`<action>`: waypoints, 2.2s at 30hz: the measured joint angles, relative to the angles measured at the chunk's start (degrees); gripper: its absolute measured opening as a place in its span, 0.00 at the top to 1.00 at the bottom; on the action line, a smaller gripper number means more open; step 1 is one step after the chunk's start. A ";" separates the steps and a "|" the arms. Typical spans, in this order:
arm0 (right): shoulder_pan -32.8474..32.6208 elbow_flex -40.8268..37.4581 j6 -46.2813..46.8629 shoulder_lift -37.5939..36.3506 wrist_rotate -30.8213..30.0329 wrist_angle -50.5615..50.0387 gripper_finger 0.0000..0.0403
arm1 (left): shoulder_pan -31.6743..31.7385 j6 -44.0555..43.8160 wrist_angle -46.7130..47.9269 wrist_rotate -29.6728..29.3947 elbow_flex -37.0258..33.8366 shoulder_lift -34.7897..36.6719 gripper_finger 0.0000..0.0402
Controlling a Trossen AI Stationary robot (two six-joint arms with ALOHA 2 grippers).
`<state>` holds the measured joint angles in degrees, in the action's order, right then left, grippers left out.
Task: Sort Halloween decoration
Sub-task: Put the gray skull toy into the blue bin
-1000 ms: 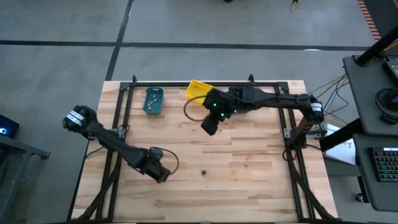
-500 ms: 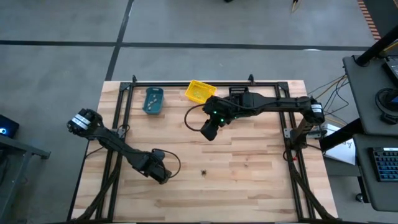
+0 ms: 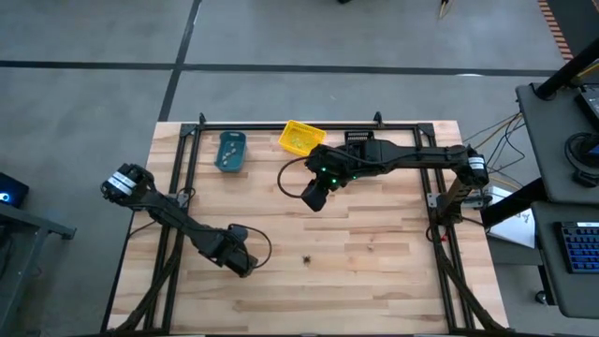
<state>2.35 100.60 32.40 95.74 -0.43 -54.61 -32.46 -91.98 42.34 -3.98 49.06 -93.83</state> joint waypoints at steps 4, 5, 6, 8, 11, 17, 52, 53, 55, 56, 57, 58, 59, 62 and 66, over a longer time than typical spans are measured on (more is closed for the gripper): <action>0.02 0.00 -0.28 0.02 -1.10 -0.01 0.64 | -0.29 -0.13 -0.21 -0.02 0.00 0.10 0.98; 0.02 0.00 -0.28 0.02 -1.13 -0.01 0.64 | -0.33 -0.15 -0.33 0.06 0.00 0.12 0.99; 0.02 0.00 -0.32 0.02 -1.15 0.00 0.64 | -0.35 -0.17 -0.34 0.14 0.00 0.14 0.99; 0.02 0.00 -0.55 0.02 -1.16 0.00 0.64 | -0.49 -0.17 -0.30 0.25 0.15 0.19 0.99; 0.02 0.00 -0.71 0.02 -1.17 0.00 0.64 | -0.81 -0.17 -0.34 0.60 1.14 0.34 0.99; 0.02 0.00 -0.98 0.04 -1.21 0.02 0.65 | -1.29 0.61 1.23 0.60 3.66 1.47 1.00; 0.02 0.00 -3.56 0.04 -1.70 0.04 0.64 | 0.01 7.24 3.84 -4.91 2.76 6.70 1.00; 0.02 0.00 -3.60 0.04 -2.14 0.03 0.64 | 0.23 7.44 3.21 -4.97 2.21 6.18 1.00; 0.04 0.00 -3.76 0.04 -2.61 0.03 0.64 | 0.43 7.41 1.77 -4.97 1.35 5.19 1.00; 0.04 0.00 -3.80 0.04 -2.61 0.01 0.64 | 0.49 7.18 0.92 -4.97 1.08 4.75 1.00; 0.04 0.00 -3.83 0.04 -2.63 0.02 0.64 | 0.58 6.91 0.14 -4.97 0.89 4.33 1.00; 0.04 0.00 -3.87 0.04 -2.61 0.02 0.64 | 0.67 6.73 -0.23 -4.95 0.83 3.97 1.00; 0.04 0.00 -3.89 0.04 -2.61 0.02 0.64 | 0.72 6.62 -0.62 -4.95 0.83 3.73 0.99; 0.04 0.00 -3.89 0.04 -2.61 0.02 0.64 | 0.74 6.06 -1.84 -4.93 0.83 3.66 0.94; 0.04 -0.01 -3.84 0.04 -2.61 0.02 0.64 | 0.72 5.97 -1.72 -4.93 0.83 3.66 0.83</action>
<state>2.39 100.59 28.57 95.79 -3.05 -54.59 -31.75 -86.02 40.62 -8.91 49.89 -90.17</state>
